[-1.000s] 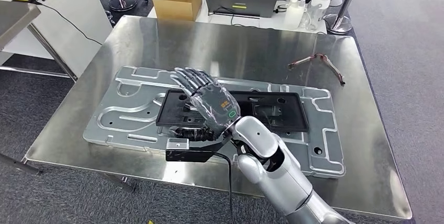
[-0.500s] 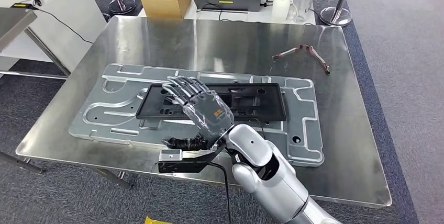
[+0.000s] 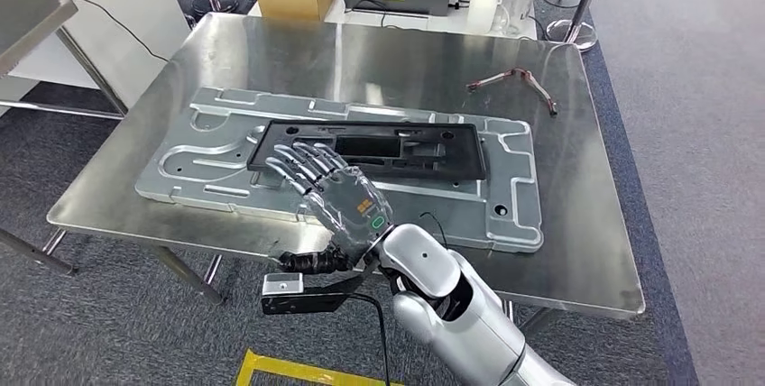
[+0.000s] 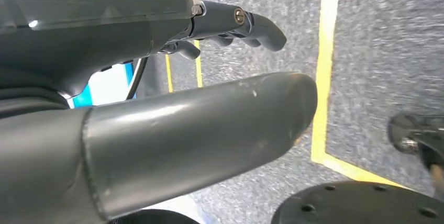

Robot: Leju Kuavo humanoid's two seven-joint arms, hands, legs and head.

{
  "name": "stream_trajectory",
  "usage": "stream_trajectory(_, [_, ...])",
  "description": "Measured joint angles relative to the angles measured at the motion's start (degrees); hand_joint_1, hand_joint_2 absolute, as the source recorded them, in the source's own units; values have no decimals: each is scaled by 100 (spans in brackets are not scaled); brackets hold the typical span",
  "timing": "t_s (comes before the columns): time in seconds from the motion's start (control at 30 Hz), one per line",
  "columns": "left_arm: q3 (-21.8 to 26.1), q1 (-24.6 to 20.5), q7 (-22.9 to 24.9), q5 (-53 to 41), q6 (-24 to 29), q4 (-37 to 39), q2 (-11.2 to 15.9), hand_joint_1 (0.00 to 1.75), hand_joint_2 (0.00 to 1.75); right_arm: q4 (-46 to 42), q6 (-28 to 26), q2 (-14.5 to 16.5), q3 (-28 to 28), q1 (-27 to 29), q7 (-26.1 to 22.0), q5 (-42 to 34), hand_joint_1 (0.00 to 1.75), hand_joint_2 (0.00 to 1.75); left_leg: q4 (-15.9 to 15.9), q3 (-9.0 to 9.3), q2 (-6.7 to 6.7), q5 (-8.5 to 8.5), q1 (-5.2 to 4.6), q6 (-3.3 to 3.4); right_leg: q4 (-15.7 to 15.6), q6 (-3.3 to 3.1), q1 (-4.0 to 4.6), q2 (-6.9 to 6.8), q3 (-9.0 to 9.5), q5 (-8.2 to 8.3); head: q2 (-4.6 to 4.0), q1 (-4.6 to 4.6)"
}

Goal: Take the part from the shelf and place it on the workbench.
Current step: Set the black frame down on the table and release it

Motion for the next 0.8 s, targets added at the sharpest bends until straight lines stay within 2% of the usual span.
stream_trajectory(0.03, [2, 0, 0, -15, -10, 0, 0, 0, 0, 2, 0, -4, 3, 9, 0, 0, 0, 0, 8, -94, 4, 72, 6, -14, 361, 42, -36, -1, -67, -206, 0, -1])
stream_trajectory(0.07, [5, 1, 0, -27, -20, 0, 0, 0, 0, 5, 1, -7, 5, 17, 0, 0, 0, 0, 24, -192, 8, 140, 17, -34, 644, 84, -71, -2, -89, -268, 0, -1])
stream_trajectory(0.1, [9, 1, 0, -38, -29, 0, 0, 0, 0, 8, 2, -9, 9, 22, 0, 0, 0, 0, 50, -302, 12, 202, 34, -62, 764, 126, -105, -3, -31, -186, 0, -1])
stream_trajectory(0.13, [15, 0, 0, -43, -33, 0, 0, 0, 0, 11, 2, -8, 14, 22, 0, 0, 0, 0, 91, -411, 14, 254, 56, -96, 696, 169, -140, -6, 122, -25, 0, -1])
stream_trajectory(0.17, [21, 0, 0, -41, -34, 0, 0, 0, 0, 14, 2, 0, 26, 16, 1, 0, 0, 0, 151, -517, 15, 293, 79, -133, 429, 210, -177, -11, 379, 124, 0, -1])
stream_trajectory(0.2, [29, 0, 0, -39, -34, -2, 1, 0, 0, 14, 2, 16, 43, 4, 1, -1, 0, 0, 223, -618, 14, 321, 94, -172, 43, 246, -199, -16, 683, 153, 0, 0])
stream_trajectory(0.23, [37, -3, 0, -40, -34, -3, 1, 0, 0, 13, 2, 39, 60, -9, 3, -3, 0, 0, 294, -696, 11, 342, 101, -209, -327, 237, -201, -12, 943, 95, 0, -2])
stream_trajectory(0.27, [51, -9, 0, -49, -36, -5, 0, 0, 0, 11, 4, 63, 76, -22, 9, -6, 0, 0, 351, -749, 8, 366, 97, -250, -604, 207, -194, -10, 1114, 0, 0, -2])
stream_trajectory(0.3, [74, -18, 0, -78, -42, -5, -2, 0, 0, 10, 10, 83, 88, -33, 16, -10, 0, 0, 378, -779, 5, 398, 98, -294, -744, 153, -168, -5, 1178, -84, 0, -4])
stream_trajectory(0.37, [146, -41, 0, -192, -73, 3, -7, 0, 0, 13, 33, 97, 99, -45, 40, -15, 0, 0, 382, -809, -1, 465, 120, -385, -777, 10, -146, -17, 1118, -33, 0, -5])
stream_trajectory(0.4, [194, -51, 0, -266, -97, 11, -8, 0, 0, 15, 46, 98, 103, -49, 49, -15, 0, 0, 425, -849, -6, 393, 138, -420, -782, -58, -143, -26, 1066, 30, 0, -6])
stream_trajectory(0.43, [239, -58, 0, -337, -125, 19, -9, 0, 0, 16, 55, 99, 104, -53, 57, -15, 0, 0, 559, -910, -12, 208, 148, -446, -793, -118, -147, -36, 999, 103, 0, -6])
stream_trajectory(0.47, [277, -67, 0, -397, -151, 27, -9, 0, 0, 17, 60, 101, 104, -54, 65, -13, 0, 0, 808, -989, -16, -77, 157, -466, -799, -159, -148, -44, 920, 177, 0, -6])
stream_trajectory(0.5, [308, -76, -1, -458, -175, 33, -9, 0, 0, 17, 60, 99, 104, -50, 79, -6, 0, 0, 1145, -1074, -19, -395, 157, -482, -798, -183, -138, -42, 833, 249, 1, -7])
stream_trajectory(0.53, [328, -91, -3, -520, -198, 39, -9, 0, 0, 15, 56, 94, 103, -39, 99, 3, 0, 0, 1510, -1136, -21, -634, 157, -494, -793, -193, -125, -43, 745, 319, 1, -6])
stream_trajectory(0.57, [346, -111, -7, -590, -215, 47, -9, 0, 0, 11, 48, 81, 100, -18, 121, 16, 0, 0, 1802, -1149, -22, -739, 157, -499, -787, -194, -112, -45, 657, 385, 1, -6])
stream_trajectory(0.6, [362, -132, -13, -663, -228, 57, -9, 0, 0, 2, 34, 61, 93, 13, 140, 33, 0, 0, 1948, -1092, -23, -708, 156, -493, -779, -191, -99, -47, 571, 449, 1, -6])
stream_trajectory(0.63, [378, -151, -21, -734, -236, 71, -9, 0, 0, -17, 15, 32, 78, 55, 150, 54, 0, 0, 1902, -941, -25, -573, 154, -476, -772, -183, -88, -49, 488, 510, 0, -5])
stream_trajectory(0.67, [390, -170, -28, -795, -238, 86, -9, 0, 0, -45, -4, -3, 53, 101, 155, 77, 0, 0, 1656, -688, -30, -420, 150, -445, -767, -171, -79, -46, 412, 573, 0, -6])
stream_trajectory(0.7, [400, -190, -36, -838, -233, 102, -9, 0, 0, -79, -25, -38, 22, 146, 155, 99, 0, 0, 1259, -353, -46, -352, 140, -402, -761, -155, -72, -42, 348, 635, 0, -6])
stream_trajectory(0.73, [407, -211, -40, -866, -222, 115, -9, 0, 0, -114, -49, -73, -15, 189, 154, 118, 0, 0, 789, -9, -61, -369, 125, -361, -756, -131, -63, -36, 298, 696, 0, -6])
stream_trajectory(0.77, [411, -232, -44, -877, -207, 128, -9, 0, 0, -140, -74, -107, -49, 231, 152, 136, 0, 0, 421, 240, -75, -428, 105, -326, -765, -99, -59, -33, 274, 760, 0, -5])
stream_trajectory(0.8, [412, -249, -45, -875, -183, 139, -9, 0, 0, -157, -98, -137, -79, 275, 147, 152, 0, 0, 181, 383, -85, -495, 83, -295, -783, -62, -62, -33, 265, 821, 0, -4])
